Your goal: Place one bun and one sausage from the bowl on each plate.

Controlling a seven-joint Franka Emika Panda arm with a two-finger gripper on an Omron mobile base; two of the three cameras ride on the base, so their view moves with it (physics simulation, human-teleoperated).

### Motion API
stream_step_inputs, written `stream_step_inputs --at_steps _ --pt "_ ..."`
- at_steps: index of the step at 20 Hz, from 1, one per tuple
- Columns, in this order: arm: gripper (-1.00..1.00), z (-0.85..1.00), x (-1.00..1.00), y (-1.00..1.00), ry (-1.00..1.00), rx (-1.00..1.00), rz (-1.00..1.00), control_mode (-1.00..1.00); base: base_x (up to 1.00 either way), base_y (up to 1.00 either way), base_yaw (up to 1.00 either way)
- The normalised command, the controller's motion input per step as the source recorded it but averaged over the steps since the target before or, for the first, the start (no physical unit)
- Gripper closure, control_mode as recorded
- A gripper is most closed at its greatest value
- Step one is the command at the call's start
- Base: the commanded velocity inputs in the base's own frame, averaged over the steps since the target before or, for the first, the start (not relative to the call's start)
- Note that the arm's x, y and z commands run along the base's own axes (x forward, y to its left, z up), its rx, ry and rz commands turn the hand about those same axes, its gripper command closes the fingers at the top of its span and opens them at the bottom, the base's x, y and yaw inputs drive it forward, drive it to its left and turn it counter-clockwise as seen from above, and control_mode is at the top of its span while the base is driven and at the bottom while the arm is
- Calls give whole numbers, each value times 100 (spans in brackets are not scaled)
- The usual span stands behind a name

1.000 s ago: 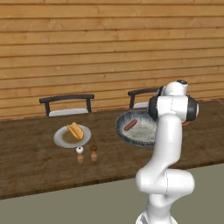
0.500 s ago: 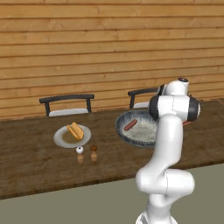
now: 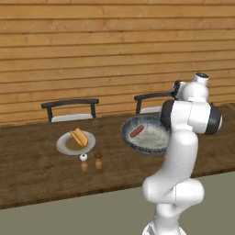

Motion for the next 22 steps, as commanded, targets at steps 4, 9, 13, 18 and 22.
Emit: stream_step_inputs --at_steps 4,9,13,18,22 --pt "-100 35 -48 92 0 0 0 -100 0 0 0" --pt "-100 20 -28 100 -1 1 -1 -100 0 0 0" --pt "-100 0 -12 100 0 17 -12 -100 0 0 0" --pt "-100 0 0 100 11 21 -16 -100 0 0 0" --pt "-100 -2 -1 79 39 2 -17 -100 0 0 0"
